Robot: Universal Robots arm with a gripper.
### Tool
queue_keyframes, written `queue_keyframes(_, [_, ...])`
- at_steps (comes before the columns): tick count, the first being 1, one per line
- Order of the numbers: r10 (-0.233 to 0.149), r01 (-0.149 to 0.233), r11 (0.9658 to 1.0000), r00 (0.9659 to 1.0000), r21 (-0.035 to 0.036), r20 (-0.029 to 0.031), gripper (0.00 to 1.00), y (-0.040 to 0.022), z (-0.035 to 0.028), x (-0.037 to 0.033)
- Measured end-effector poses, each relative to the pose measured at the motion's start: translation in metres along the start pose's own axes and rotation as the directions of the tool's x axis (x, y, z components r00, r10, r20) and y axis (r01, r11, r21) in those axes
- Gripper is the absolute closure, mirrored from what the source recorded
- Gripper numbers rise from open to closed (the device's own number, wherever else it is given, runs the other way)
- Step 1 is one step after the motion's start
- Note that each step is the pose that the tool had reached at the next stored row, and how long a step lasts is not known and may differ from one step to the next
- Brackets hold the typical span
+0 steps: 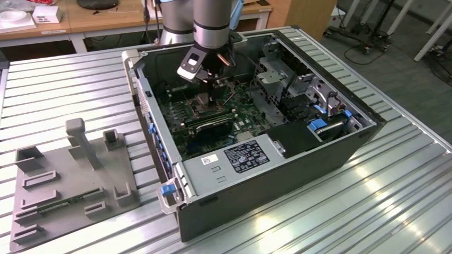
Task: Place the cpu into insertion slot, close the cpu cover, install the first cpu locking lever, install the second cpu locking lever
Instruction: 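Place the cpu into insertion slot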
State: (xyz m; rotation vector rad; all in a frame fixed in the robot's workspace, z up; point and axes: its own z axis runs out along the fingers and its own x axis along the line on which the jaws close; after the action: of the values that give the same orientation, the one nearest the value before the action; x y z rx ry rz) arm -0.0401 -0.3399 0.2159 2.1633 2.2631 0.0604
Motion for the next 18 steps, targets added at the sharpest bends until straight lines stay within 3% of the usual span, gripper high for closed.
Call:
queue_keyframes(10, [0.000, 0.000, 1.0000, 1.0000, -0.0001, -0.0001, 0.46, -0.0004, 0.0029, -0.0001])
queue_keyframes(18, [0.000, 0.000, 1.0000, 1.0000, 0.0000, 0.0000, 0.46, -0.0020, 0.0093, -0.0001])
